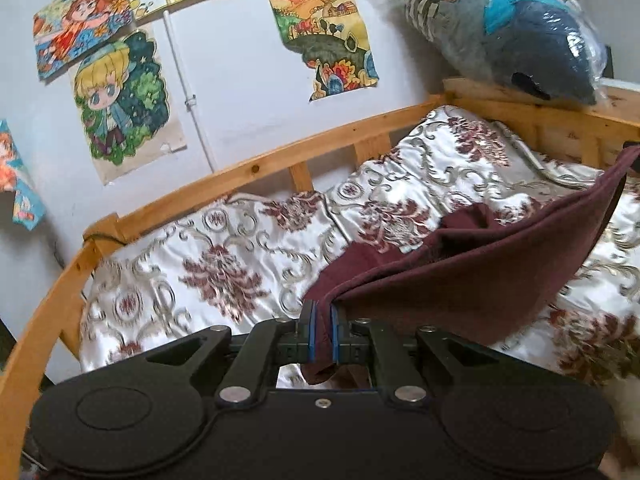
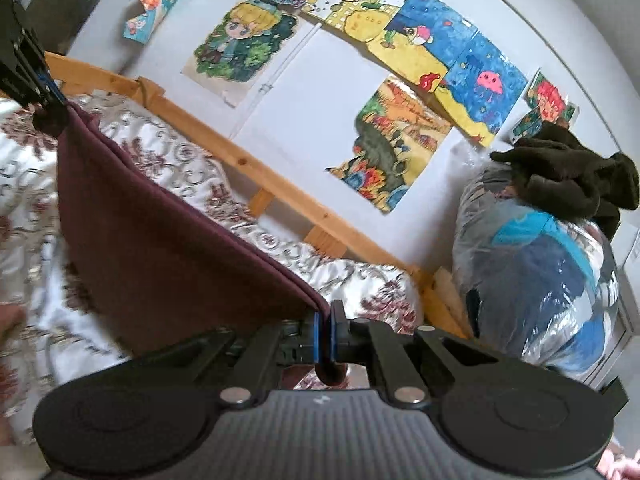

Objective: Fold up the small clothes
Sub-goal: 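Lay the hem onto the folded shirt and open both tools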

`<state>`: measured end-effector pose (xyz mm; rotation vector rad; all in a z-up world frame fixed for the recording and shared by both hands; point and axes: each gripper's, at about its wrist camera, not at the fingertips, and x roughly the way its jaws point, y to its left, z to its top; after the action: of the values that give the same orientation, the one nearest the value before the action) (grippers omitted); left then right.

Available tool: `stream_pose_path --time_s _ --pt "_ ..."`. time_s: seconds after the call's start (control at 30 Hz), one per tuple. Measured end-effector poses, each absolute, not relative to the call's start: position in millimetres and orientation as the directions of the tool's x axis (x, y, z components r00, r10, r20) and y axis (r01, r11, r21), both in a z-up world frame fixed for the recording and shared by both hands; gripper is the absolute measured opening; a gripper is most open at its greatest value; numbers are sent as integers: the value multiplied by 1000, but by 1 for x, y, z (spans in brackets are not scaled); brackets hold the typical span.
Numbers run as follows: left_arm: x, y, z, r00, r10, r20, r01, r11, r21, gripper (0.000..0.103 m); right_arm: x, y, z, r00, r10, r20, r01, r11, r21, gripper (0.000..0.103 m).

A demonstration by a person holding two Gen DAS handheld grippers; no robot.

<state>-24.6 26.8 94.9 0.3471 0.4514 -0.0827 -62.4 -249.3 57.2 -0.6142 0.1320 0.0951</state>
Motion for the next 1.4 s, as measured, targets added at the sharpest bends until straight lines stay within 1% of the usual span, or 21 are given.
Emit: stream_pose_path --time_s 0.2,0.37,0.47,0.67,0.77,0.93,1.0,1.03,1.1,1.13,1.17,1.2,1.23,1.27,1.3,1.37,1.4 --pt "65 12 99 874 73 -480 124 923 365 8 33 -251 48 992 -5 -127 -65 839 -540 6" --pt "142 1 81 848 140 -511 113 895 432 8 108 -241 28 992 -48 -120 -22 851 -524 7" --pt "186 6 60 802 152 -577 110 913 394 8 147 -235 14 988 -55 -143 -28 854 -519 7" --pt "254 25 15 713 127 -690 70 966 250 8 207 -231 -28 972 -53 -229 -73 858 -509 7" --pt "273 26 -6 689 132 -712 71 966 248 8 228 -230 -47 962 -52 -268 -96 855 -510 7" --pt "290 25 -32 650 145 -746 46 972 229 8 245 -233 -67 949 -31 -314 -125 877 -465 8" --pt "293 25 -39 637 145 -757 31 976 213 9 248 -235 -74 942 -15 -334 -148 877 -458 8" --pt "294 25 -40 631 143 -762 23 979 203 12 248 -236 -76 941 -11 -339 -154 877 -455 9" --pt "295 28 -40 622 121 -774 2 988 156 20 248 -242 -79 935 10 -354 -171 888 -426 16" --pt "295 29 -39 619 101 -779 -3 992 127 27 247 -245 -79 934 13 -358 -171 895 -412 24" --pt "295 31 -38 617 83 -782 -8 995 100 44 246 -248 -79 933 14 -360 -167 901 -399 35" --pt "293 32 -36 621 69 -781 -13 997 79 53 245 -251 -78 932 15 -362 -166 905 -390 40" --pt "290 34 -34 632 57 -773 -19 998 58 68 244 -254 -77 931 19 -365 -168 910 -378 48" --pt "286 37 -31 645 43 -763 -24 999 36 74 243 -257 -76 930 26 -368 -170 916 -364 58" --pt "282 40 -29 654 29 -756 -26 1000 16 74 242 -260 -73 929 28 -368 -167 921 -353 63" --pt "273 47 -26 662 -13 -750 -22 999 -37 77 238 -265 -68 927 42 -372 -169 933 -317 81" --pt "266 51 -26 669 -28 -743 -26 998 -62 78 237 -267 -65 925 52 -375 -174 938 -299 85"
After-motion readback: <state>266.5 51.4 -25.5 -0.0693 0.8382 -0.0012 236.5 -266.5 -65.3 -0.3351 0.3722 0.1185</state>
